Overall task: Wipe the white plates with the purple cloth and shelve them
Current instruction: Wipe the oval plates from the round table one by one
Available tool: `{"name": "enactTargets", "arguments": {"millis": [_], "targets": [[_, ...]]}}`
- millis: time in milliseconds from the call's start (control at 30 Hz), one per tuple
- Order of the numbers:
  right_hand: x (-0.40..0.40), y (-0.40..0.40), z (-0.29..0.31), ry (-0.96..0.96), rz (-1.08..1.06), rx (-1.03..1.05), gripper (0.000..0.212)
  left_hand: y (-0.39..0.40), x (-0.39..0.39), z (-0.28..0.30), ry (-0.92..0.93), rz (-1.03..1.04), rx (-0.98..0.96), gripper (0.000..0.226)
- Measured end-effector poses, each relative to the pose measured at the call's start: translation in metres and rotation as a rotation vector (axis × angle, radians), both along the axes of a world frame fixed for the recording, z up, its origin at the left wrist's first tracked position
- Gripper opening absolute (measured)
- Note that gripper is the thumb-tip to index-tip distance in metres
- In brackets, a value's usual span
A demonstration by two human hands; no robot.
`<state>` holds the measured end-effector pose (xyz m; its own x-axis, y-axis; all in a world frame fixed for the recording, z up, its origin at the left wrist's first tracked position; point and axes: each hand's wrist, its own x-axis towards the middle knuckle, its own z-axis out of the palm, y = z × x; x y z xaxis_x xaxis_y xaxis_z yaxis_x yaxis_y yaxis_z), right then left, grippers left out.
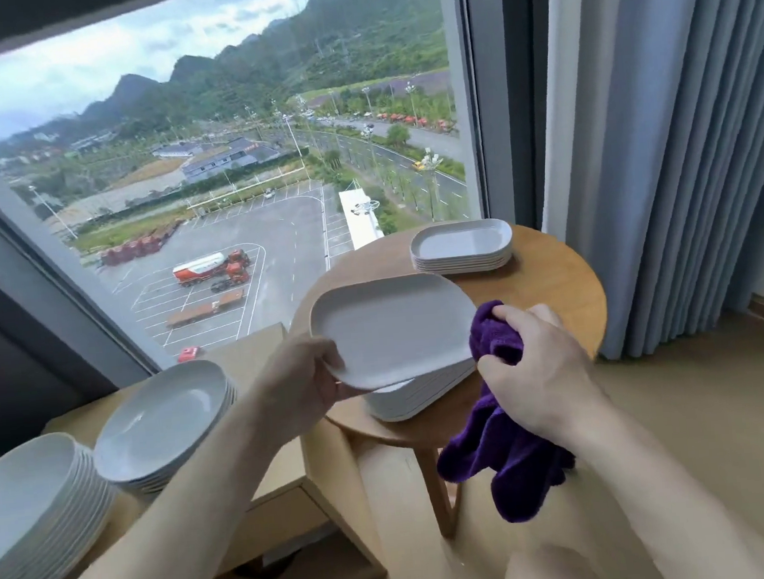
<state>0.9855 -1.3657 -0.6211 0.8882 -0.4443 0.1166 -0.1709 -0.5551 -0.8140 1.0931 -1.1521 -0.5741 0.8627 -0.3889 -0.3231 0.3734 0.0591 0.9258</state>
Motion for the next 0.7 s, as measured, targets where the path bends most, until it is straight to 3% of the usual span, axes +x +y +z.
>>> {"name": "enactTargets", "arguments": {"millis": [233, 367, 433, 500, 567, 600, 633, 700], "targets": [[-0.005, 0.059, 0.019, -0.053, 0.331, 0.326, 0.041, 0.1, -0.083, -0.044, 0.193, 0.246, -0.129, 0.065], [-0.01, 0.087, 0.016, -0.022, 0.561, 0.672, 0.048, 0.118, -0.118, -0.07, 0.324, 0.285, -0.242, 0.069], [-0.012, 0.098, 0.005, 0.027, 0.621, 0.739, 0.058, 0.12, -0.13, -0.08, 0.369, 0.296, -0.285, 0.07], [-0.015, 0.11, -0.015, 0.122, 0.628, 0.556, 0.064, 0.117, -0.14, -0.088, 0.362, 0.304, -0.298, 0.078], [-0.024, 0.121, -0.036, 0.188, 0.617, 0.131, 0.065, 0.111, -0.145, -0.092, 0.32, 0.287, -0.3, 0.081], [-0.027, 0.131, -0.047, 0.217, 0.616, -0.053, 0.077, 0.112, -0.148, -0.095, 0.307, 0.29, -0.323, 0.081], [-0.031, 0.137, -0.054, 0.232, 0.591, -0.145, 0.087, 0.11, -0.15, -0.095, 0.285, 0.28, -0.339, 0.082], [-0.033, 0.144, -0.061, 0.222, 0.501, -0.182, 0.088, 0.11, -0.152, -0.096, 0.266, 0.27, -0.372, 0.082]]}}
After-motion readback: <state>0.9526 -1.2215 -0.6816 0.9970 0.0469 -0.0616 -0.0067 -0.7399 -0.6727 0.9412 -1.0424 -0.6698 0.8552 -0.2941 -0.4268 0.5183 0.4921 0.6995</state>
